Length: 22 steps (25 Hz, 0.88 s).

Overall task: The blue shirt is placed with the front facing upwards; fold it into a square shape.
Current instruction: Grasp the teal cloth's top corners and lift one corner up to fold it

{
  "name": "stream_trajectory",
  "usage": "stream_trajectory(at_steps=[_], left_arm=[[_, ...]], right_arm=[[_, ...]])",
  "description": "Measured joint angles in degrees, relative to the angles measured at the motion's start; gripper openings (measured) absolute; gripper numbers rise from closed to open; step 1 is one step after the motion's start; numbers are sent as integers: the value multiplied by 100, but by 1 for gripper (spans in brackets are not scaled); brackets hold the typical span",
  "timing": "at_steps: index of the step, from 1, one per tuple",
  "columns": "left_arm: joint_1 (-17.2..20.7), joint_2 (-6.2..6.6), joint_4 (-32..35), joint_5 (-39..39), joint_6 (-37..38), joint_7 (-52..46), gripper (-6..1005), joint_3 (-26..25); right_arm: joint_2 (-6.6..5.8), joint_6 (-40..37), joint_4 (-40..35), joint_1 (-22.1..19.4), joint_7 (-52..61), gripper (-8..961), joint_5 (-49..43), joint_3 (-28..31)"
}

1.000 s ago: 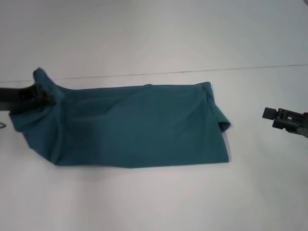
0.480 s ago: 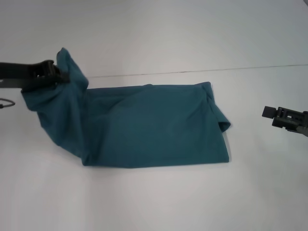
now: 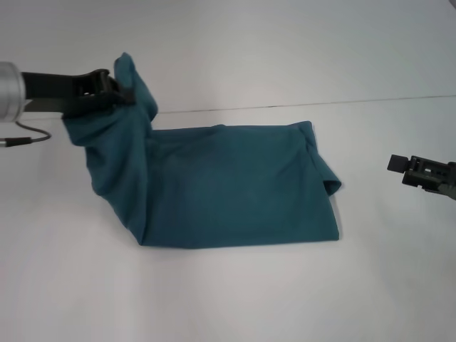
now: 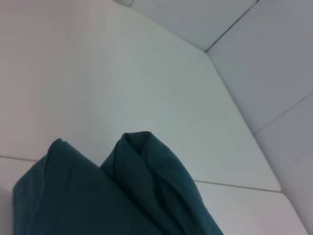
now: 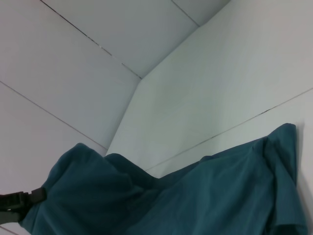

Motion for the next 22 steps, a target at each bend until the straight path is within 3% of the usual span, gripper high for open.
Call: stream_trajectory(at_steps=[3, 7, 11, 22], left_arm=[[-102, -63, 4, 7, -56, -55, 24, 191], [-259, -64, 3, 70, -229, -344, 24, 750], [-424, -59, -12, 77, -316, -482, 24, 984], [-858, -337, -119, 95, -777, -587, 23, 1477]], right_arm=[[-5, 1, 0, 13, 0, 946, 0, 0], [-7, 1, 0, 28, 0, 946, 0, 0], [-7, 11, 0, 31, -1, 947, 0, 0], [0, 60, 3, 10, -21, 947, 0, -36]])
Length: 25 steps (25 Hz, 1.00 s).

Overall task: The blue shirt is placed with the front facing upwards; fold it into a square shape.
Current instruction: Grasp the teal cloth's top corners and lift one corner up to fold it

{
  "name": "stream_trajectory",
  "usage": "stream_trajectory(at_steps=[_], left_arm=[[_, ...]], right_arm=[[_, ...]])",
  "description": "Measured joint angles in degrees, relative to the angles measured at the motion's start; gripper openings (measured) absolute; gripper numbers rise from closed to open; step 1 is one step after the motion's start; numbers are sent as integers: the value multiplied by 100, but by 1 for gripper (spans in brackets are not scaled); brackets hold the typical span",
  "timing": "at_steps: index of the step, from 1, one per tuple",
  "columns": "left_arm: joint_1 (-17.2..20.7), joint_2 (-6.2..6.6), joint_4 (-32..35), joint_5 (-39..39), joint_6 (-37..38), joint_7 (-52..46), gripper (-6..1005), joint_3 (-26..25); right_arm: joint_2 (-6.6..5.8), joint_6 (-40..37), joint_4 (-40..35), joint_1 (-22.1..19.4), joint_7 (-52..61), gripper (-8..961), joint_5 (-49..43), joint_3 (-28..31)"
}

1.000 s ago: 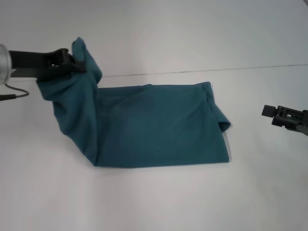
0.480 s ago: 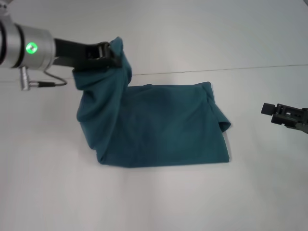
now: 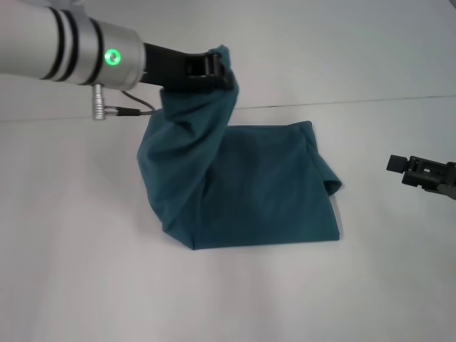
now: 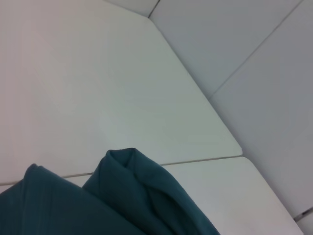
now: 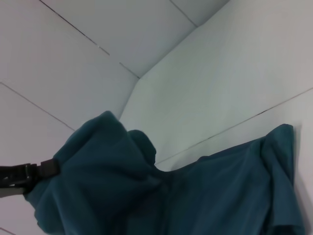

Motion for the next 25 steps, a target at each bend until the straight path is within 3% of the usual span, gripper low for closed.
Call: stream_trajectory(at_steps=[6, 17, 23, 25], left_arm=[[-90, -30, -326, -42, -302, -22, 23, 390], [-71, -19, -425, -49, -369, -23, 22, 403], [8, -7, -341, -55, -374, -11, 22, 199], [144, 12, -154, -57, -379, -17, 22, 2]], right_arm=[[-1, 16, 82, 13, -20, 947, 0, -13], [-11, 75, 131, -9, -28, 947, 0, -14], [-9, 122, 139, 3, -89, 947, 0, -16], [54, 179, 143, 29, -281, 946, 0, -17]])
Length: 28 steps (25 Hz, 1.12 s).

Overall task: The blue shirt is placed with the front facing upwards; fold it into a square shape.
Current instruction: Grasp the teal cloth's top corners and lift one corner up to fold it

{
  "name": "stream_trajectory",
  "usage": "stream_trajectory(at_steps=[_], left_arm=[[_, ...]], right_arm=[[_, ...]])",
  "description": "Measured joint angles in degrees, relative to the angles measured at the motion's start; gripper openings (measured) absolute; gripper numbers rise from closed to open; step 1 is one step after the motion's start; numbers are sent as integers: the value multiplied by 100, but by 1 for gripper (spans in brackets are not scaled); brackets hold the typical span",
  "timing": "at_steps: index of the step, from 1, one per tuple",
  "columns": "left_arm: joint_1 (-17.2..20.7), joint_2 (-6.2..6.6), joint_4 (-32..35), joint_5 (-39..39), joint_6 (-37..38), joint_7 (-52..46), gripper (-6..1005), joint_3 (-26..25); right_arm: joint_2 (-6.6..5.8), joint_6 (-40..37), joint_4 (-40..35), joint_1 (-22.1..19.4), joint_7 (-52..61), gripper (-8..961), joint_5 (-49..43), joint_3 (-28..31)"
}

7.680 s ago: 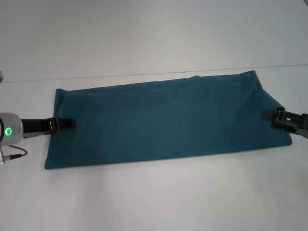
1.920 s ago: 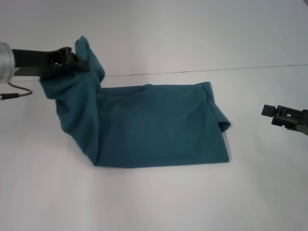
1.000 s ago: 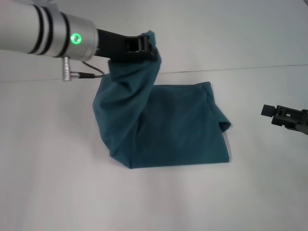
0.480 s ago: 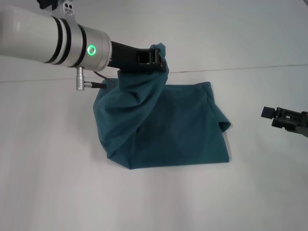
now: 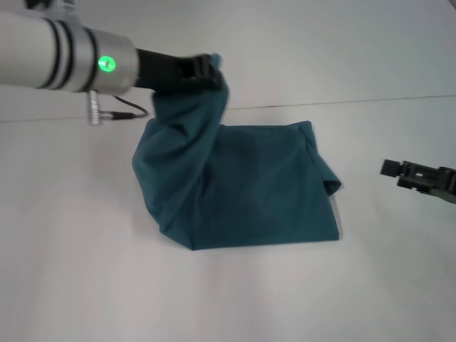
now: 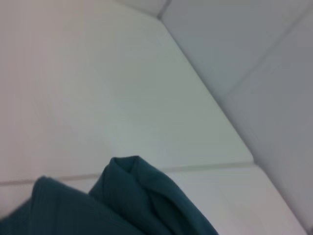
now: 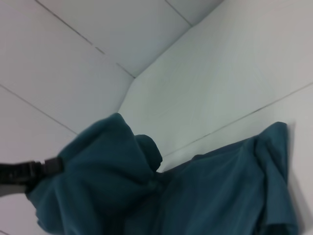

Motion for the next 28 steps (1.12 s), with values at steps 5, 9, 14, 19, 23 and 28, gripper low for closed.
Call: stream_trajectory(at_steps=[5, 9, 14, 19, 23, 28], left_arm=[[247, 120, 270, -26, 43, -7, 22, -557], [443, 292, 317, -229, 88, -8, 22, -706], [571, 433, 354, -463, 113, 9, 21, -721], [576, 540, 363, -669, 215, 58, 21, -726], [577, 572, 443, -759, 306, 91, 22, -712], [607, 513, 544, -774, 414, 172, 22, -705]], right_arm=[[350, 373, 159, 237, -1047, 946, -7, -34], [704, 684, 305, 495, -2050, 926, -7, -100], [852, 1163, 1310, 976, -3531, 901, 436, -142], [895, 1775, 2621, 1597, -5356, 760, 1006, -118], [933, 2519, 3193, 2016, -5986, 505, 1321, -88], [952, 2951, 3686, 2322, -6750, 344, 1866, 16]])
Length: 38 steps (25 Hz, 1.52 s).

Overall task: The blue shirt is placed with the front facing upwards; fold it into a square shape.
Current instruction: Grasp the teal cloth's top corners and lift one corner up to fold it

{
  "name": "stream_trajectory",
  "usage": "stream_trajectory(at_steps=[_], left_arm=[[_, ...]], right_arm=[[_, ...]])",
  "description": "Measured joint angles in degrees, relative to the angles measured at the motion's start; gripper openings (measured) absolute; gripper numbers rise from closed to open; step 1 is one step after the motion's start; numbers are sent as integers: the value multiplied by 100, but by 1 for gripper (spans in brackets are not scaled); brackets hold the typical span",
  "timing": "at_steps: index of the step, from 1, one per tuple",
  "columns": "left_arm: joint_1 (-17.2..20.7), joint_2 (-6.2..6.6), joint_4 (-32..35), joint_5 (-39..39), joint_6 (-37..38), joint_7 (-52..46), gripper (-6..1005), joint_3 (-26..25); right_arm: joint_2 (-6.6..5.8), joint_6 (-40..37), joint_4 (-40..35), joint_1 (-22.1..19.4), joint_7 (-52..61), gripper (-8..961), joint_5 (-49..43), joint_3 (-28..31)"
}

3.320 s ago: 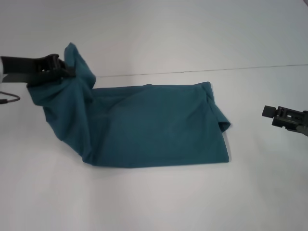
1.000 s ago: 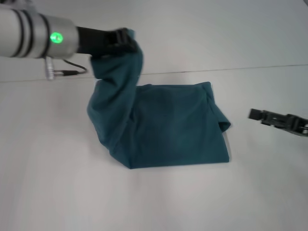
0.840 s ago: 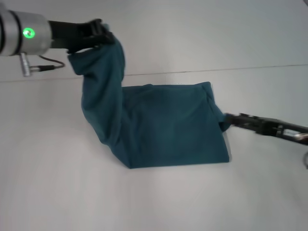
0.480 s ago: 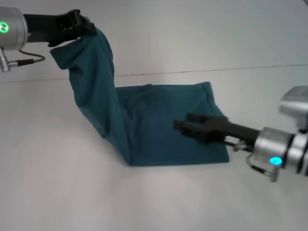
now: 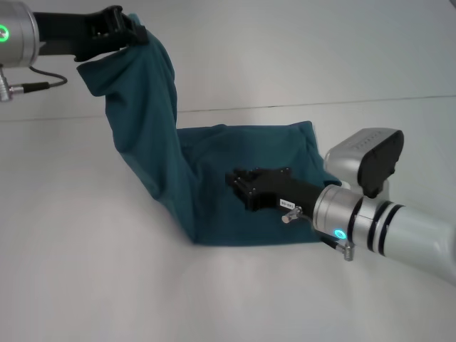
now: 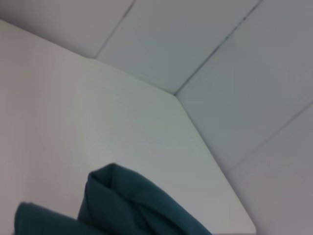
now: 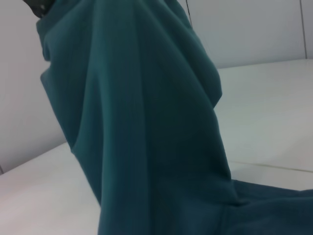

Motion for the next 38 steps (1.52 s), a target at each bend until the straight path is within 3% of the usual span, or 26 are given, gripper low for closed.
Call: stream_trajectory(at_steps=[4, 7, 12, 23, 28, 38], left_arm=[[100, -160, 72, -161, 217, 230, 23, 20], [161, -199, 103, -312, 352, 350, 23, 23], [274, -241, 221, -655, 555, 486, 24, 28], [291, -315, 352, -747, 668, 512, 26, 29], [291, -314, 299, -748, 611, 534, 27, 28], [291, -262, 103, -732, 506, 569, 28, 11]], right_arm=[[6, 255, 85, 172, -53, 266, 39, 38], [16, 425, 125, 285, -74, 208, 41, 46], [41, 684, 268, 482, -261, 2, 12, 46], [60, 728, 741, 965, -777, 5, -19, 46], [60, 679, 930, 1094, -870, 6, -450, 197], [-39, 180, 944, 757, -816, 9, -970, 793]])
